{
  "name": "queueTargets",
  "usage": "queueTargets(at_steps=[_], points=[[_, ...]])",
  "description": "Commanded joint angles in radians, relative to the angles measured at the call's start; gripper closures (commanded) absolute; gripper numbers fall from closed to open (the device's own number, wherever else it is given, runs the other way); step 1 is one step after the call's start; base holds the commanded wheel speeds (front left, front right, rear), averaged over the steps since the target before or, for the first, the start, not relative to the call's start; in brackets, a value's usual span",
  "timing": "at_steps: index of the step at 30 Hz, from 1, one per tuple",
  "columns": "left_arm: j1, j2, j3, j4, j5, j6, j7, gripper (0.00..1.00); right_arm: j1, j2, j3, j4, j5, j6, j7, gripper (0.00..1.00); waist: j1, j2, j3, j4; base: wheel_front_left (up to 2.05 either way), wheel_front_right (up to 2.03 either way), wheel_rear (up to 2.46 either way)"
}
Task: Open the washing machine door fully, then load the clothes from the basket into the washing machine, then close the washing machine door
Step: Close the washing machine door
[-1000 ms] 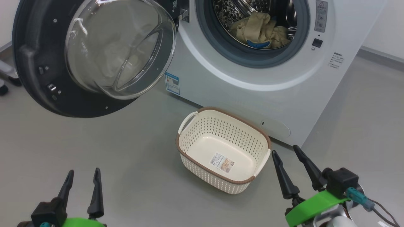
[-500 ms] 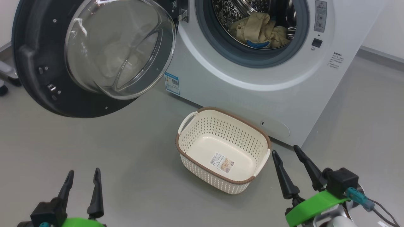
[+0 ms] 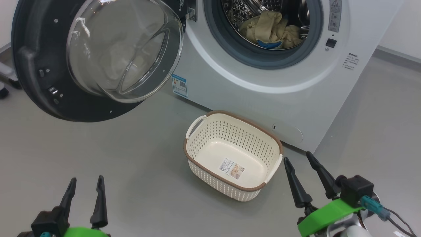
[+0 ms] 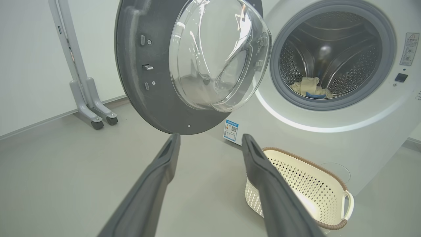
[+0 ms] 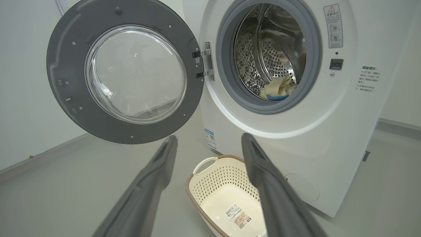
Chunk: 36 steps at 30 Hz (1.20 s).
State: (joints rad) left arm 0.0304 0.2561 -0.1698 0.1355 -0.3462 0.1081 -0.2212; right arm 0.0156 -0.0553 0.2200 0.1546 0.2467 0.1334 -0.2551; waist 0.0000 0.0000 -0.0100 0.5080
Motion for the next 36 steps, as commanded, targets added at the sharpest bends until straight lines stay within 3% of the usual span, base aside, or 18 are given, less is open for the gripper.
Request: queueTargets(at_steps=[1, 6, 7, 8, 16, 21, 25, 33, 36], points=[[-0.040, 0.021, 0.032, -0.030, -0.004, 0.008, -0.014, 0.00, -0.039, -0.011, 0.016, -0.027, 0.004, -0.003, -0.007, 0.00, 0.0000, 0.0000, 0.000, 0.000, 0.00, 0.00, 0.00], [-0.043, 0.016, 0.030, -0.028, -0.012, 0.007, -0.017, 0.01, -0.038, -0.014, 0.014, -0.030, 0.004, -0.003, -0.007, 0.00, 0.0000, 0.0000, 0.005, 0.000, 0.00, 0.00, 0.00], [-0.044, 0.015, 0.030, -0.029, -0.013, 0.007, -0.017, 0.45, -0.038, -0.015, 0.014, -0.031, 0.004, -0.003, -0.007, 0.00, 0.0000, 0.0000, 0.007, 0.000, 0.00, 0.00, 0.00], [-0.046, 0.013, 0.030, -0.029, -0.015, 0.006, -0.018, 1.00, -0.038, -0.016, 0.013, -0.031, 0.003, -0.003, -0.007, 0.00, 0.0000, 0.0000, 0.011, 0.001, 0.00, 0.00, 0.00], [-0.060, -0.004, 0.063, -0.047, -0.056, 0.002, -0.030, 1.00, -0.045, -0.033, 0.012, -0.040, -0.004, -0.003, -0.007, 0.00, 0.0000, 0.0000, 0.059, -0.003, 0.00, 0.00, 0.00], [-0.079, -0.029, 0.167, -0.111, -0.159, -0.016, -0.037, 1.00, -0.063, -0.061, 0.020, -0.045, -0.015, -0.003, -0.005, 0.00, 0.0000, 0.0000, 0.117, -0.017, 0.00, 0.00, 0.00], [-0.088, -0.017, 0.259, -0.159, -0.205, -0.018, -0.039, 1.00, -0.081, -0.083, 0.028, -0.057, -0.020, -0.003, 0.006, 0.00, 0.0000, 0.0000, 0.158, -0.035, 0.00, 0.00, 0.00], [-0.153, 0.101, 0.485, -0.194, -0.294, -0.064, -0.040, 1.00, -0.116, -0.134, 0.033, -0.098, -0.037, -0.003, 0.045, 0.00, 0.0000, 0.0000, 0.247, -0.089, 0.00, 0.00, 0.00], [-0.221, 0.144, 0.563, -0.170, -0.381, -0.093, -0.037, 1.00, -0.116, -0.147, 0.026, -0.108, -0.043, -0.003, 0.052, 0.00, 0.0000, 0.0000, 0.264, -0.104, 0.00, 0.00, 0.00]])
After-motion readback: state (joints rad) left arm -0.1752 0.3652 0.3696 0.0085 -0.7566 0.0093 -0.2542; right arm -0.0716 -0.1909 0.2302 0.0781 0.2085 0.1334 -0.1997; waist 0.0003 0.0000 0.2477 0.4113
